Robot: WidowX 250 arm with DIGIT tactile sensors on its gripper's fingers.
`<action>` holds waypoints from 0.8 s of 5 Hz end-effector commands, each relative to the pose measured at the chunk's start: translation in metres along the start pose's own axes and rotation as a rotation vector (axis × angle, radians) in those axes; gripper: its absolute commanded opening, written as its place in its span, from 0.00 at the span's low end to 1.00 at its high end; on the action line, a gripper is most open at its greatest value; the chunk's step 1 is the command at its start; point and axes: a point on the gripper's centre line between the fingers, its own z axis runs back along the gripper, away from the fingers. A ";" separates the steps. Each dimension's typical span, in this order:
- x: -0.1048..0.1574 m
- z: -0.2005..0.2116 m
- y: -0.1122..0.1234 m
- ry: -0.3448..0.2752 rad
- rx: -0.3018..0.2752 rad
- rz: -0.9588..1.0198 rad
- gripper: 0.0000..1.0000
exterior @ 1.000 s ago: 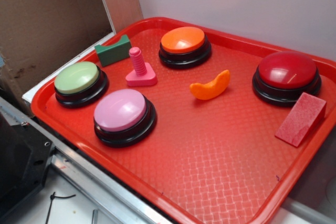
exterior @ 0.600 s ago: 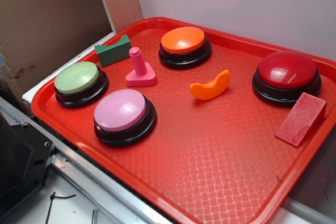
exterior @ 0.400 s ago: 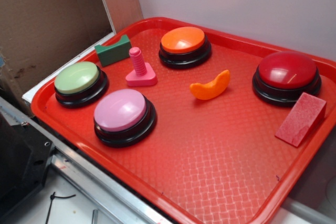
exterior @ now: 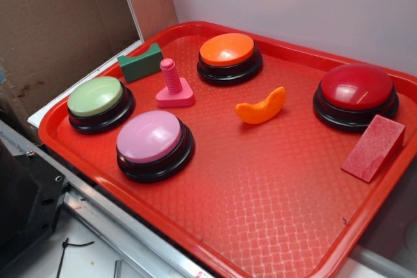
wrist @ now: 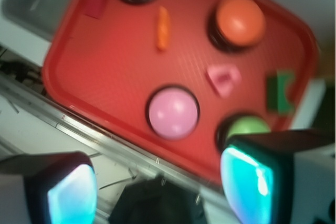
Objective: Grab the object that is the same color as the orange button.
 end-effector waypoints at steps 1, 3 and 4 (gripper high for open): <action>0.021 0.010 -0.005 -0.023 0.045 -0.066 1.00; 0.007 0.012 -0.019 -0.025 0.064 -0.101 1.00; 0.044 0.008 0.009 -0.069 0.135 -0.083 1.00</action>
